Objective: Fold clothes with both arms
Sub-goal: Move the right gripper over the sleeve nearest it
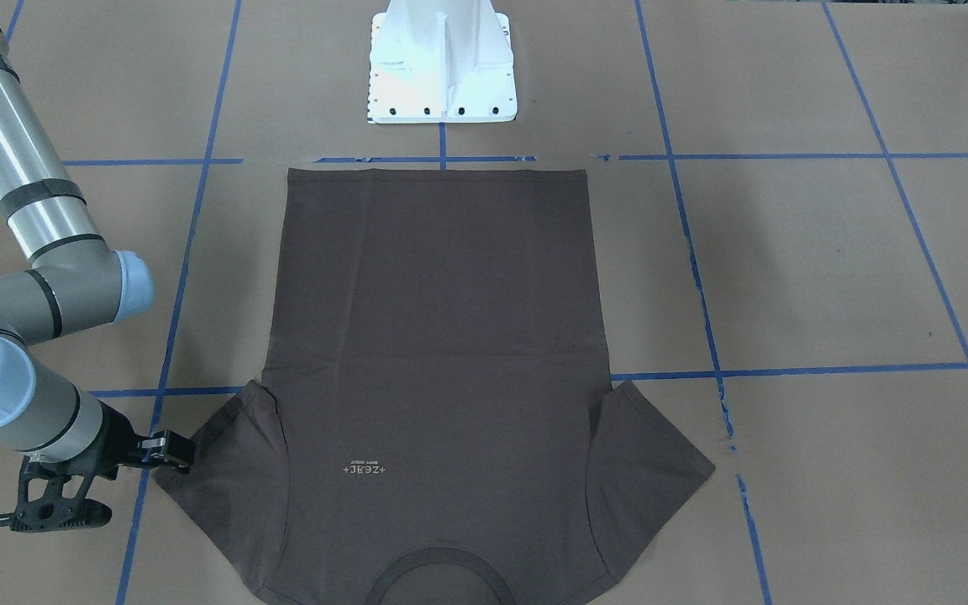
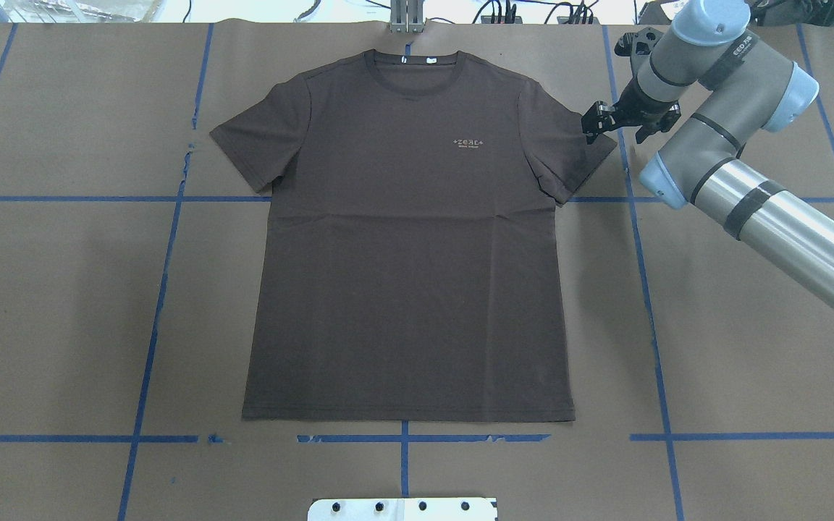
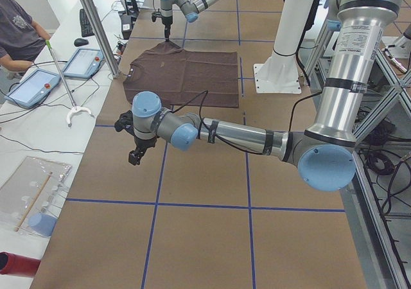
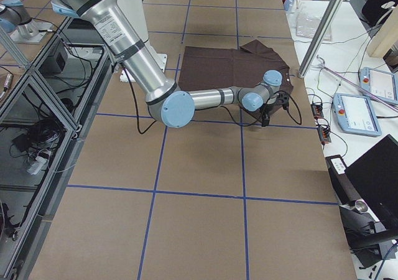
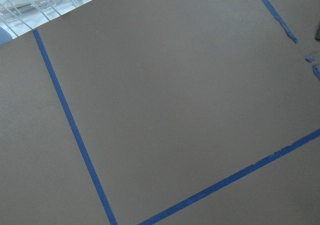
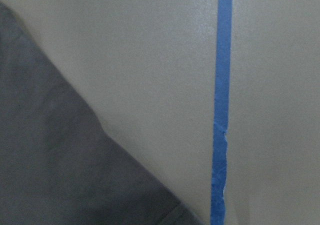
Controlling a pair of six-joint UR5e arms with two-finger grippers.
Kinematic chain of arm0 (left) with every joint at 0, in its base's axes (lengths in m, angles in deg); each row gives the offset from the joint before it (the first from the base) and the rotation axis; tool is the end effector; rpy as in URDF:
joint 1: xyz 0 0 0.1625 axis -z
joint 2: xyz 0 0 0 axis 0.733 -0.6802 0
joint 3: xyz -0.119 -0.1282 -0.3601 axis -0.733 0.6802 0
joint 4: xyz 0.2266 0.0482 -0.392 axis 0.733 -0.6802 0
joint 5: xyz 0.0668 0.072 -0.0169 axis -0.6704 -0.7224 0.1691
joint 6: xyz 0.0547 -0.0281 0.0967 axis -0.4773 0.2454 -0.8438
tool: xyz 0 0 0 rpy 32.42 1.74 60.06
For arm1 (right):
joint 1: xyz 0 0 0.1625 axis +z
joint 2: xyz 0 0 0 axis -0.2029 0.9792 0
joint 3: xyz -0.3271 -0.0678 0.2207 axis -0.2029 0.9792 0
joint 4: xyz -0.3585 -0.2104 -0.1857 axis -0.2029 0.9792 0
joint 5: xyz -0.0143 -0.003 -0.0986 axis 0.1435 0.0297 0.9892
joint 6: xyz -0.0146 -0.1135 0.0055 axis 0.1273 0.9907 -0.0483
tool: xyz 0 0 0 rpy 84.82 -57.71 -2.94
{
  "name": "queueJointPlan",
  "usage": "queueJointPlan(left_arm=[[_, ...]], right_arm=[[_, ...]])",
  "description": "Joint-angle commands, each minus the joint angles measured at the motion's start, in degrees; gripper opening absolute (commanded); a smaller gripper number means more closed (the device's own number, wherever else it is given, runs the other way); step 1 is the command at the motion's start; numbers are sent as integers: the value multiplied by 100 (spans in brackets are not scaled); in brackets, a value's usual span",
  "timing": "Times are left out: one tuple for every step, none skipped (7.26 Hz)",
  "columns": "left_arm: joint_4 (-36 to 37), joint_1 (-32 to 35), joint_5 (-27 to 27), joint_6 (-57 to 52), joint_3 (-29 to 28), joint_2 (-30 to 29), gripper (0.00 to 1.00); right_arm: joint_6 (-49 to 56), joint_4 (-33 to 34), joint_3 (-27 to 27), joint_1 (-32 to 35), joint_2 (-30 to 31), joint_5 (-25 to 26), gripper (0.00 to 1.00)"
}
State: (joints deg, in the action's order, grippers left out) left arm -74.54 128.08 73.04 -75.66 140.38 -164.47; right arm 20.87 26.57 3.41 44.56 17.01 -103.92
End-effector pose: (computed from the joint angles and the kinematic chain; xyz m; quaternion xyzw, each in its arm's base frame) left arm 0.0433 -0.6317 0.5137 0.2093 0.3623 0.1672 0.8927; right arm -0.3995 -0.7255 0.4570 0.0478 -0.3912 0.0047 0.9191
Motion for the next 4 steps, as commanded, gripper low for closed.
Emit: queueJointPlan(left_arm=[[3,0,0,-8,0,0,100],[3,0,0,-9,0,0,100],[3,0,0,-9,0,0,100],[3,0,0,-9,0,0,100]], right_arm=[[0,-13,142,-10,-107,9,96],[0,-13,150,-10,-107,9,87],[0,-13,151,-10,-107,9,72],[0,-13,151,-10,-107,1,58]])
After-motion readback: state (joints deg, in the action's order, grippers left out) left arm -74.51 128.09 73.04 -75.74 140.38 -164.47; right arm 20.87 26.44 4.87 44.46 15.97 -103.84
